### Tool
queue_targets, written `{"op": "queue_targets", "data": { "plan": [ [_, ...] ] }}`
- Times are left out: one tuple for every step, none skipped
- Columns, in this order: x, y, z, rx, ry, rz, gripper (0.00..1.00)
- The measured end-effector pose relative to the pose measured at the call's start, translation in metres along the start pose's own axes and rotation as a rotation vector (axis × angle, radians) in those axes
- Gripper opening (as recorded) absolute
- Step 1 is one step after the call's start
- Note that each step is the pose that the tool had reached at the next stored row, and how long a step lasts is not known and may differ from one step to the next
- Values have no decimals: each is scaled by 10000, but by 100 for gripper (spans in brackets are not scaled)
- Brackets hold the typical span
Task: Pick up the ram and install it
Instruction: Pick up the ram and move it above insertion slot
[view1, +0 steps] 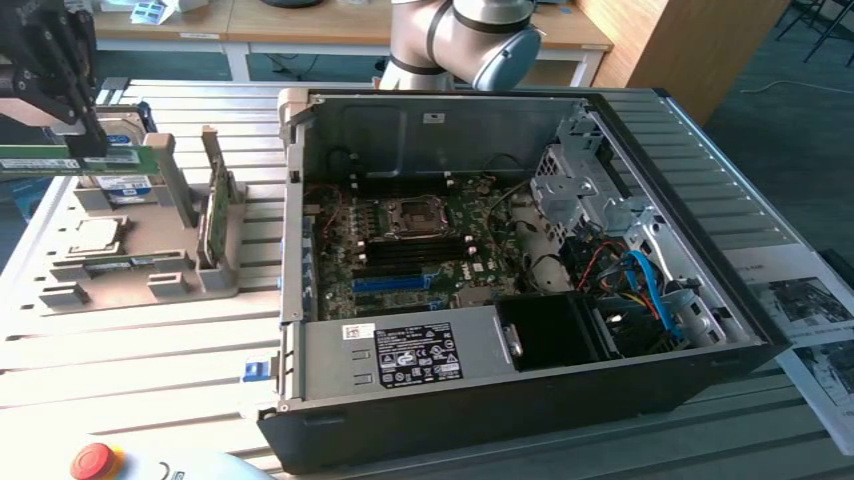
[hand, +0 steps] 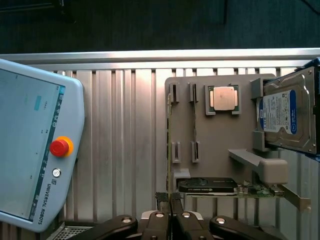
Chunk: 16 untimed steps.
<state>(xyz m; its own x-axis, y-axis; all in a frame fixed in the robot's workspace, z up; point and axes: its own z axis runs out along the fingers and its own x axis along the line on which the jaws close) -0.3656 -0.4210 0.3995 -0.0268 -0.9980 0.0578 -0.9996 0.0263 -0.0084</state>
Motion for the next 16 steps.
{"op": "queue_targets", "data": {
  "plan": [
    [4,-20,0,-8,0,-1,12],
    [7,-39,0,-17,1,-1,12],
    [9,-59,1,-24,1,-2,12],
    [11,-77,1,-31,0,-3,12],
    [12,-92,2,-33,0,-2,12],
    [13,-102,1,-35,1,-2,12],
    [13,-104,2,-35,1,-2,12],
    [12,-104,2,-35,0,0,12],
    [12,-104,2,-35,0,0,12],
    [13,-105,2,-35,1,-1,12],
    [13,-106,2,-35,1,-2,12],
    [13,-106,1,-35,1,-2,12],
    [13,-106,2,-35,1,-2,12],
    [13,-106,2,-34,1,-2,12],
    [13,-106,2,-31,1,-2,12],
    [13,-107,2,-28,0,-2,12]
  ]
}}
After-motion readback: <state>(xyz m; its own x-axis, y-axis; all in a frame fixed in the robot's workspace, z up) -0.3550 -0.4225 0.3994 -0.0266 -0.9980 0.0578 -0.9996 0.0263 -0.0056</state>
